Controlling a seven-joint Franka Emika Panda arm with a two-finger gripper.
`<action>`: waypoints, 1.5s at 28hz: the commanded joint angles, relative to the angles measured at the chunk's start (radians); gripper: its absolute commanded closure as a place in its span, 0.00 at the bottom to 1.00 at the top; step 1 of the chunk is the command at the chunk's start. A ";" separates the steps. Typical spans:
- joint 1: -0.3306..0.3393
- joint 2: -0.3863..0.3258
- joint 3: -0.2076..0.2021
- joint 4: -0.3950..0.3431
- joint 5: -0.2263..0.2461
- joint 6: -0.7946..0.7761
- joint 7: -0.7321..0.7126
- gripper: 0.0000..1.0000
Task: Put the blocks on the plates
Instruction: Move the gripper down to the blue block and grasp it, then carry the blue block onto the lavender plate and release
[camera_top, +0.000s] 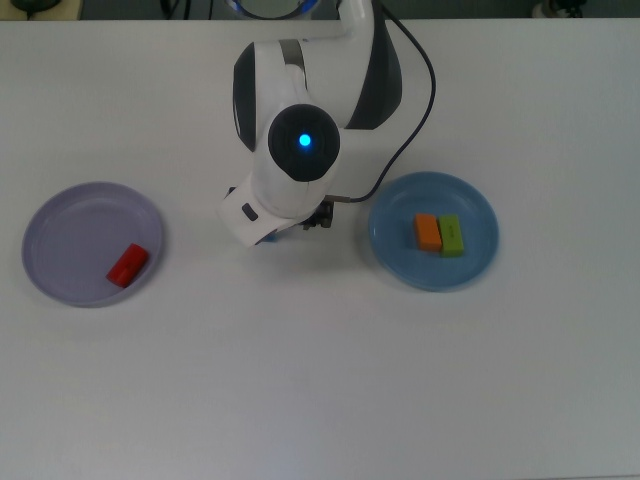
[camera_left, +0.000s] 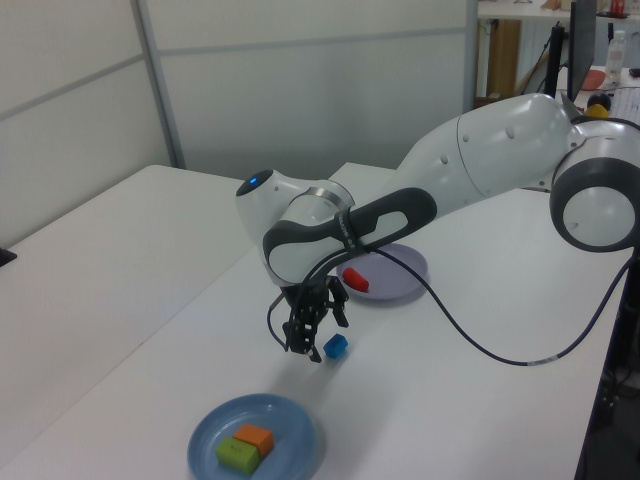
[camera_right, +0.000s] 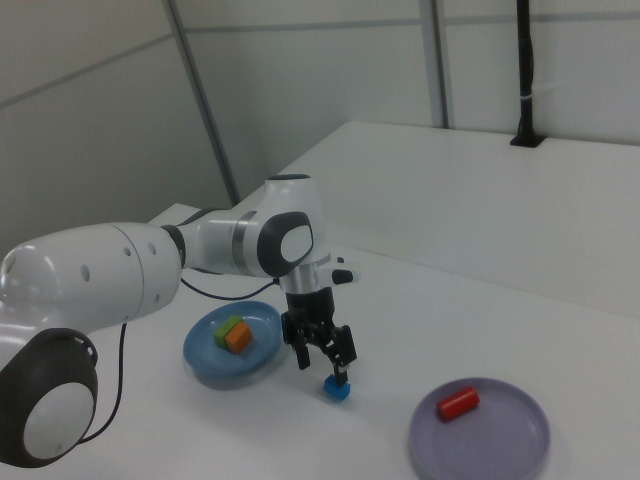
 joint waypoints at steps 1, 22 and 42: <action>0.003 -0.002 -0.012 -0.018 0.005 -0.012 -0.001 0.00; 0.002 0.008 -0.019 -0.012 -0.015 -0.001 -0.013 0.95; -0.182 -0.068 -0.056 0.045 0.022 -0.004 -0.118 1.00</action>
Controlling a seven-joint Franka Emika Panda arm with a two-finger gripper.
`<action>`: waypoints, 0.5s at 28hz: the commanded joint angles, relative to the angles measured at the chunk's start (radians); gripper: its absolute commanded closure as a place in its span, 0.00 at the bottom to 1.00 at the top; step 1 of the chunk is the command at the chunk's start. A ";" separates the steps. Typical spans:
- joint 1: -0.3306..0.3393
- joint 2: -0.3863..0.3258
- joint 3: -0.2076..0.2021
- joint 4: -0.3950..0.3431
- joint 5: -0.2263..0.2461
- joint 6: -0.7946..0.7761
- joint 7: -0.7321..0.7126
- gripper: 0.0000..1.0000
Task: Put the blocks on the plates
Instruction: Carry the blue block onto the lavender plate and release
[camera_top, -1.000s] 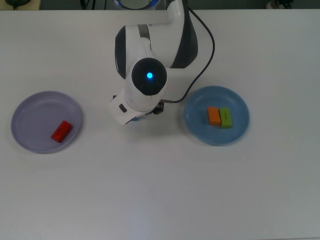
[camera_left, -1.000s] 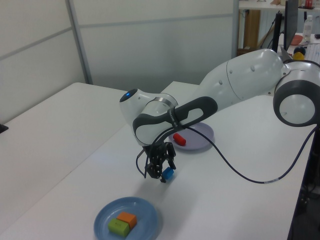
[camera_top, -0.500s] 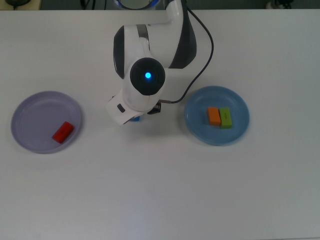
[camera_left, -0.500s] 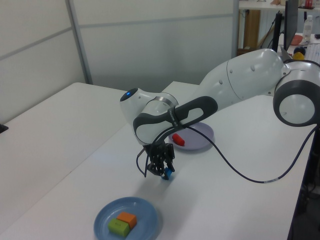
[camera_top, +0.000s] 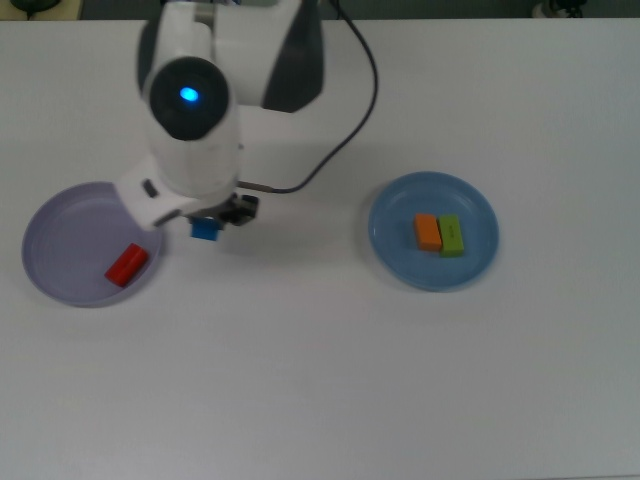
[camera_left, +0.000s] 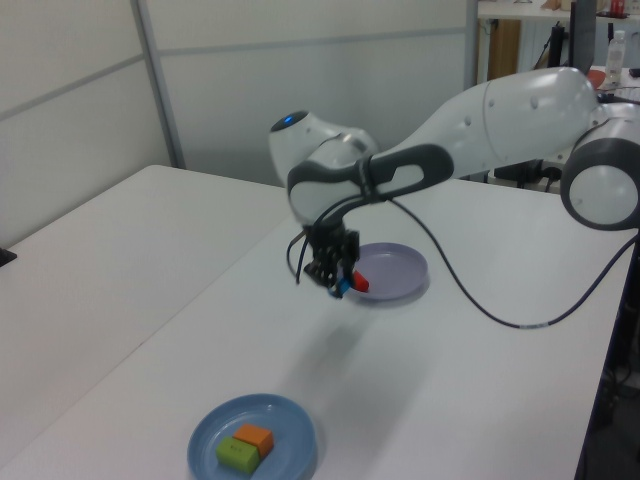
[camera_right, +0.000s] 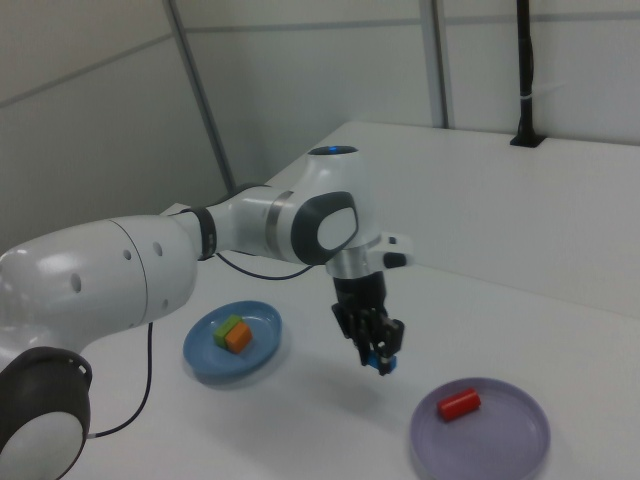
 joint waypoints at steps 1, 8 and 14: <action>-0.050 -0.008 -0.038 -0.014 0.009 -0.005 -0.049 1.00; -0.060 0.012 -0.158 -0.019 -0.019 -0.002 -0.119 1.00; -0.068 0.041 -0.176 -0.021 -0.017 0.018 -0.148 0.90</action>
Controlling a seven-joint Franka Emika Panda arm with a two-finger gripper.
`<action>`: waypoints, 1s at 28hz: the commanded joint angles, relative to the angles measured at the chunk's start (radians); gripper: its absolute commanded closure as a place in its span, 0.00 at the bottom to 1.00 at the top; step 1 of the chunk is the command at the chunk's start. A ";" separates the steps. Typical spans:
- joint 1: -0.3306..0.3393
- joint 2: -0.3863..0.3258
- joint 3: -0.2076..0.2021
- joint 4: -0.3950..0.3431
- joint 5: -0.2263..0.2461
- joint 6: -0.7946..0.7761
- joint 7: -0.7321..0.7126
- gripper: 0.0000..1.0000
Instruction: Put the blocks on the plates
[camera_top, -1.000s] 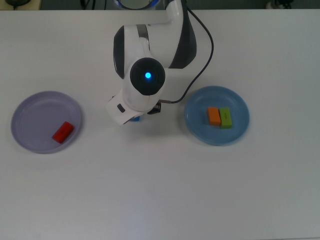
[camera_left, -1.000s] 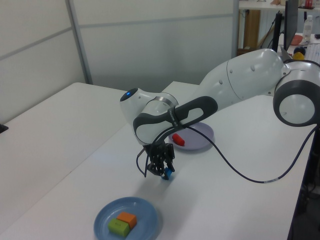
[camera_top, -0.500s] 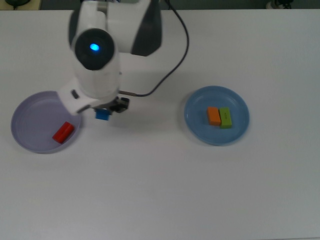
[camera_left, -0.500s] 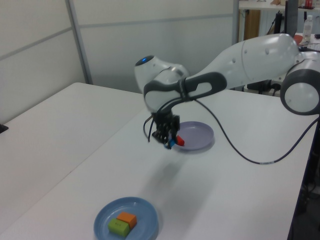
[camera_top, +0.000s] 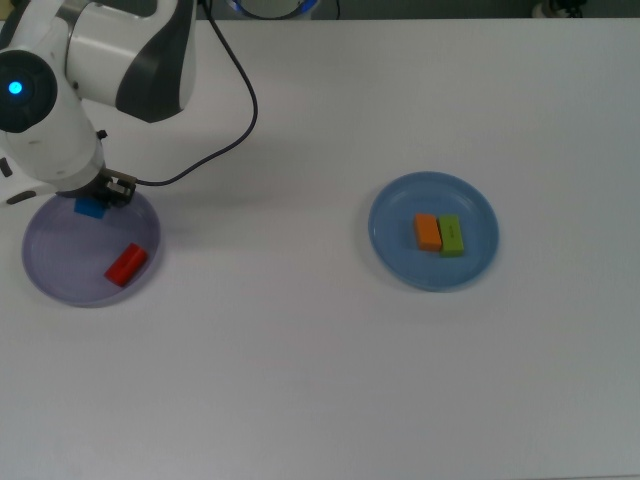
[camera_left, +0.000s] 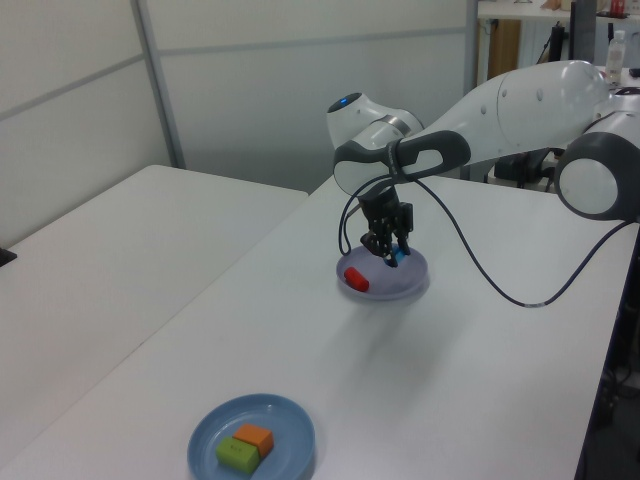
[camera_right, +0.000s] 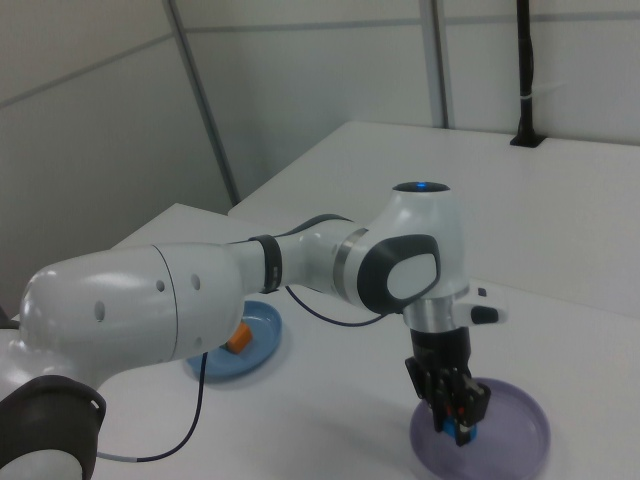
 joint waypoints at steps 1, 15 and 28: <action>0.011 0.016 -0.014 -0.012 -0.011 0.023 -0.021 0.83; 0.005 0.065 -0.017 -0.023 -0.013 0.067 -0.021 0.71; 0.002 -0.010 -0.015 -0.012 0.020 0.045 -0.031 0.00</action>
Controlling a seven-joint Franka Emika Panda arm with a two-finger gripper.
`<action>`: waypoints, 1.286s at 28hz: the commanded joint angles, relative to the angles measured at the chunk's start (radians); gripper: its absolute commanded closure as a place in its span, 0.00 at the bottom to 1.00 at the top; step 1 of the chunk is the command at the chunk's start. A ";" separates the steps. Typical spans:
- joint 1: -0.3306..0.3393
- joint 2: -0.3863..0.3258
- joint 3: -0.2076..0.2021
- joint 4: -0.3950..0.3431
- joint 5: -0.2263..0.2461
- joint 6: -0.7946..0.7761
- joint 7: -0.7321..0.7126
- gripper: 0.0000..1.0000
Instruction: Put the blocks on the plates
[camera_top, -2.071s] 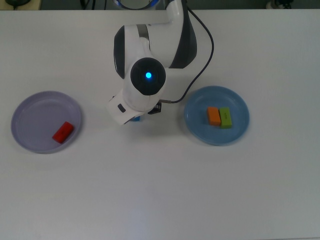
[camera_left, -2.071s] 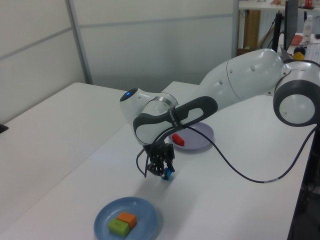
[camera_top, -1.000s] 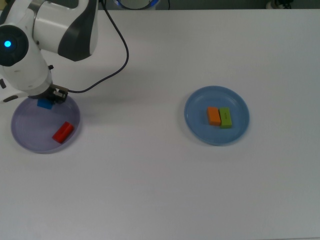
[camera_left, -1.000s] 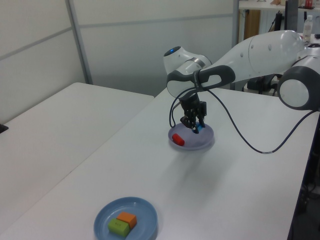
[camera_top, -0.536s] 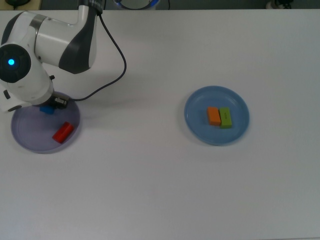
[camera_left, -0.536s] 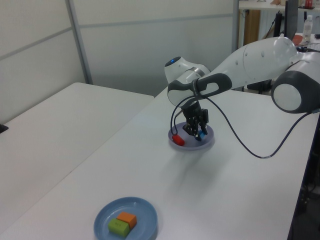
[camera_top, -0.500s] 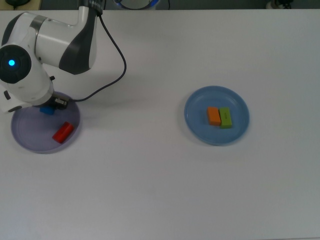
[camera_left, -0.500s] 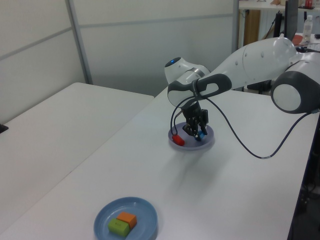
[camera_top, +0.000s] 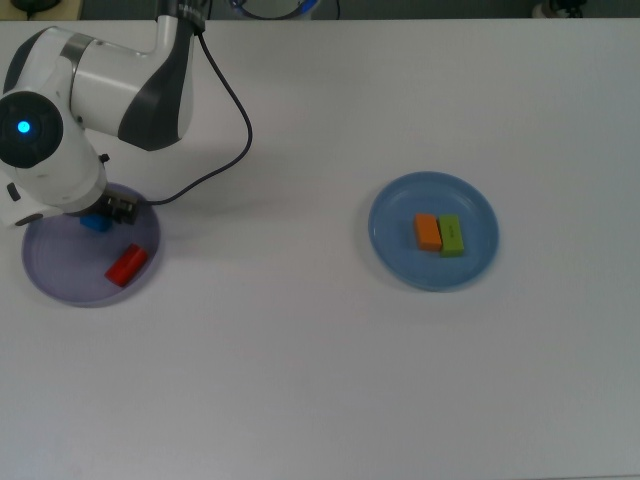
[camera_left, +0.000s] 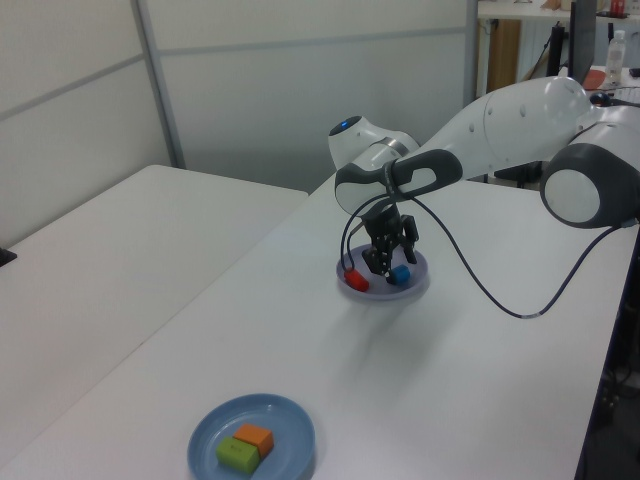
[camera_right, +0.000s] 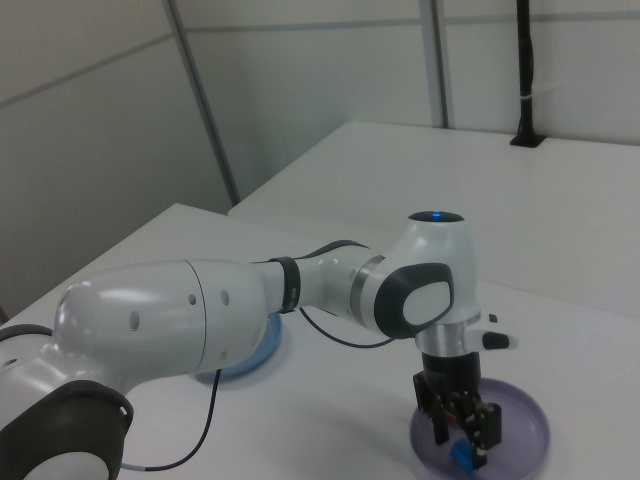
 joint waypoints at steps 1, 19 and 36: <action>0.006 -0.089 -0.009 -0.019 0.029 -0.007 -0.030 0.00; 0.049 -0.358 0.087 0.009 0.088 -0.179 -0.033 0.00; 0.049 -0.346 0.104 0.047 0.088 -0.203 -0.038 0.00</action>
